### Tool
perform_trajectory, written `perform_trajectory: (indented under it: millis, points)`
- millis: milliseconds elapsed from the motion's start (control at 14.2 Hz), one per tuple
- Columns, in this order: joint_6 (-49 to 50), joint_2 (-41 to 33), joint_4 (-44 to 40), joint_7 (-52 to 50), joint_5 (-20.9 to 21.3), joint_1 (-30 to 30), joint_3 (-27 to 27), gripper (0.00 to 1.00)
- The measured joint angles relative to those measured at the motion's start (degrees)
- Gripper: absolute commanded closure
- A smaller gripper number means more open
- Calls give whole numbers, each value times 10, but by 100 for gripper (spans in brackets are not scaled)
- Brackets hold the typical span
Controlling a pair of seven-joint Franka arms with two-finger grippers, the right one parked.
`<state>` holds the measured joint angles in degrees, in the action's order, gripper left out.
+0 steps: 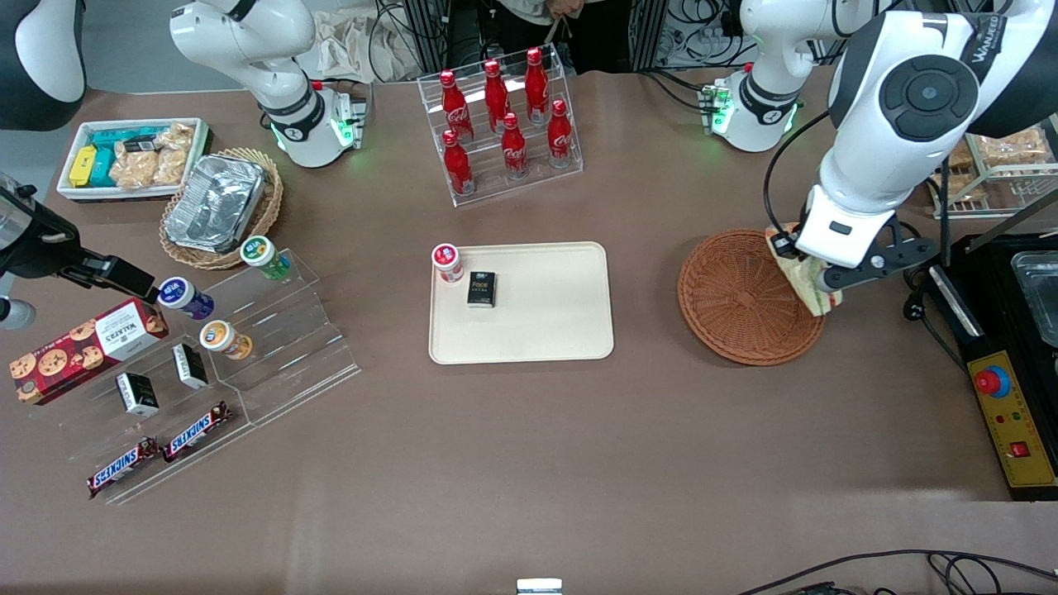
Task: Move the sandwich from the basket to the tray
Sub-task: 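Lift the sandwich out of the basket with the left gripper, then carry the sandwich over the cream tray with the left gripper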
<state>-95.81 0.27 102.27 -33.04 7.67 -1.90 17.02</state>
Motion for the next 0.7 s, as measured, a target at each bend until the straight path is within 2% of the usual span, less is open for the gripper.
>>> perform_trajectory:
  millis: [211,422,562,703]
  points:
    - [3,14,-10,32,-1,-5,31,100]
    - [-3,42,-11,38,-2,-8,85,100]
    - [-34,69,-11,37,-2,-16,113,100]
    - [-75,101,-10,37,-1,-45,120,100]
